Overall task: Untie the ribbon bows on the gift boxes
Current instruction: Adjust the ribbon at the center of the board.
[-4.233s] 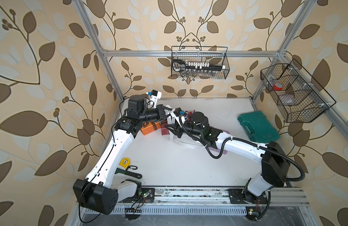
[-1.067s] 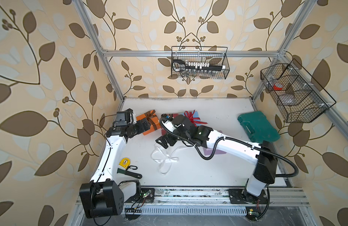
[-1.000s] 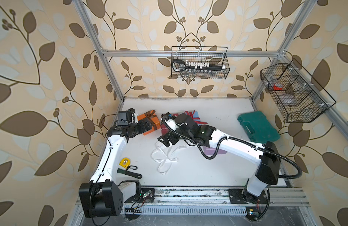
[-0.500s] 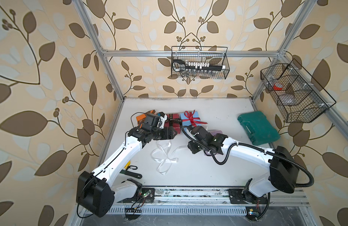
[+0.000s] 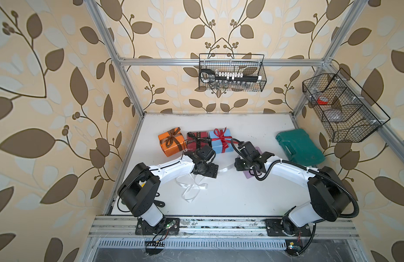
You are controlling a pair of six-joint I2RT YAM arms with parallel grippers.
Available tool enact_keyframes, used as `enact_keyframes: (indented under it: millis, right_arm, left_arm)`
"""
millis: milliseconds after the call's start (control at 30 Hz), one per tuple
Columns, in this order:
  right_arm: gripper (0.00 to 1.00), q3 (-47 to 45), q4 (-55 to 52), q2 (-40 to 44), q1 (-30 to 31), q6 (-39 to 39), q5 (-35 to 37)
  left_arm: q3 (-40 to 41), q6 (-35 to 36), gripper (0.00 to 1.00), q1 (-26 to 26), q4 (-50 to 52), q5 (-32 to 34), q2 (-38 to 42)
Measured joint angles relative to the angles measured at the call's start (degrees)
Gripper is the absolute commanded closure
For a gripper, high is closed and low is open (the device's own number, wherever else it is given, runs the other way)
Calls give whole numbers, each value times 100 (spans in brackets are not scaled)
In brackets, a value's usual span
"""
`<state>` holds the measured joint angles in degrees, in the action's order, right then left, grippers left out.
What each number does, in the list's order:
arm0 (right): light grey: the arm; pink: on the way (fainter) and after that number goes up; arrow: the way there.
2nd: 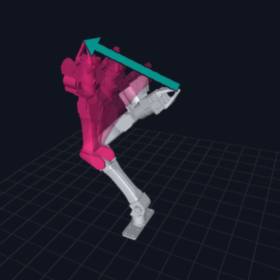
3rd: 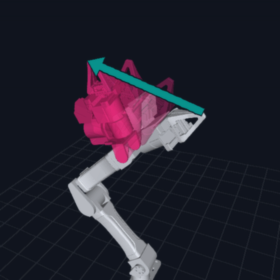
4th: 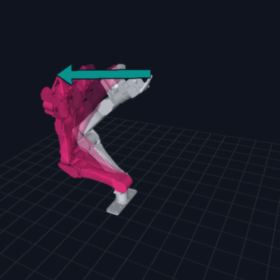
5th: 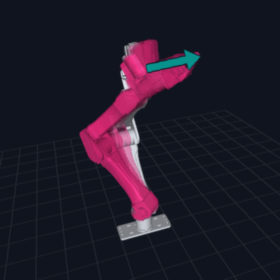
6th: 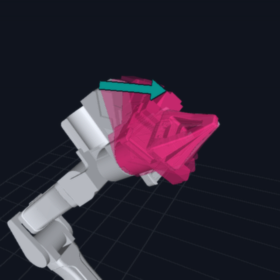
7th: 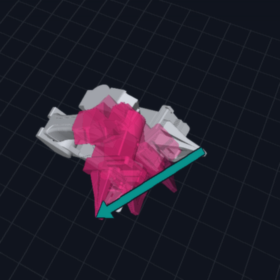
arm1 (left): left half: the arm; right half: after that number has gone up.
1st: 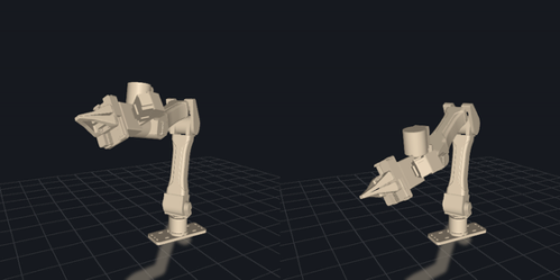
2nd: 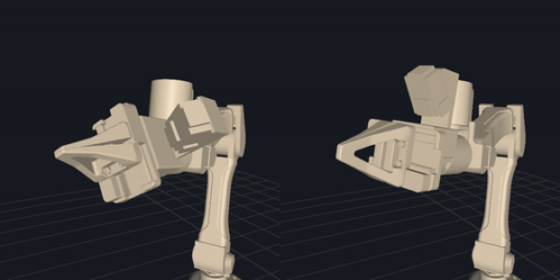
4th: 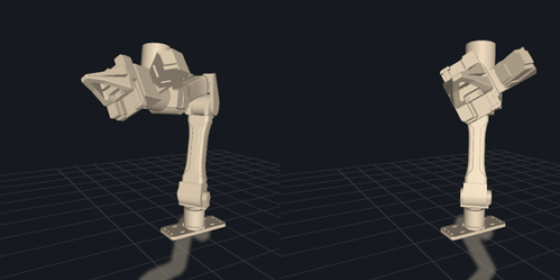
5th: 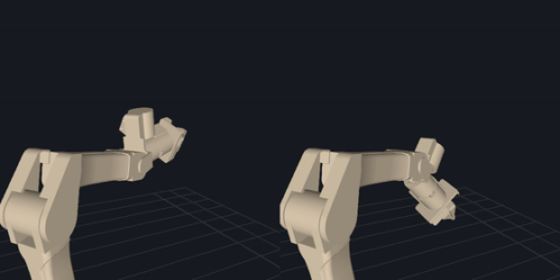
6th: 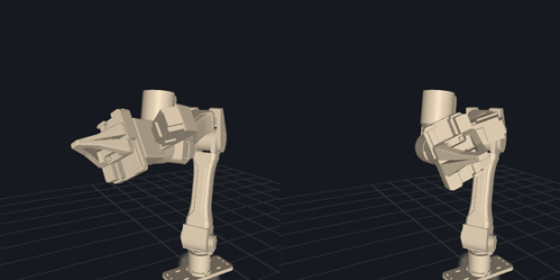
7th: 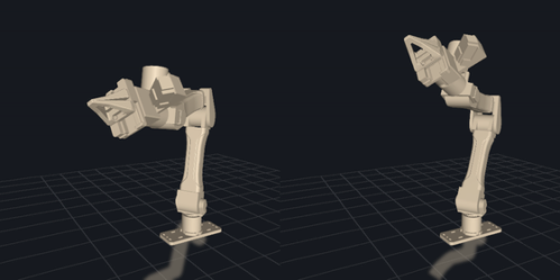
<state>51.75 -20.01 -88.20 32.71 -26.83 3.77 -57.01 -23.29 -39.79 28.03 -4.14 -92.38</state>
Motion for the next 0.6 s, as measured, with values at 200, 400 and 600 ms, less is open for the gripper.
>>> enact_keyframes:
  millis: [200, 400, 600]
  right_arm:
    - [60, -2, 162, -50, -48, 31, -179]
    - [60, -2, 225, -50, -48, 33, -293]
    - [60, -2, 227, -50, -48, 50, -293]
  left_arm:
    - [-476, 310, 18, -162, 179, 201, -546]
    - [-726, 590, 25, -262, 238, 337, -1003]
    - [-782, 767, 55, -262, 337, 470, -1211]
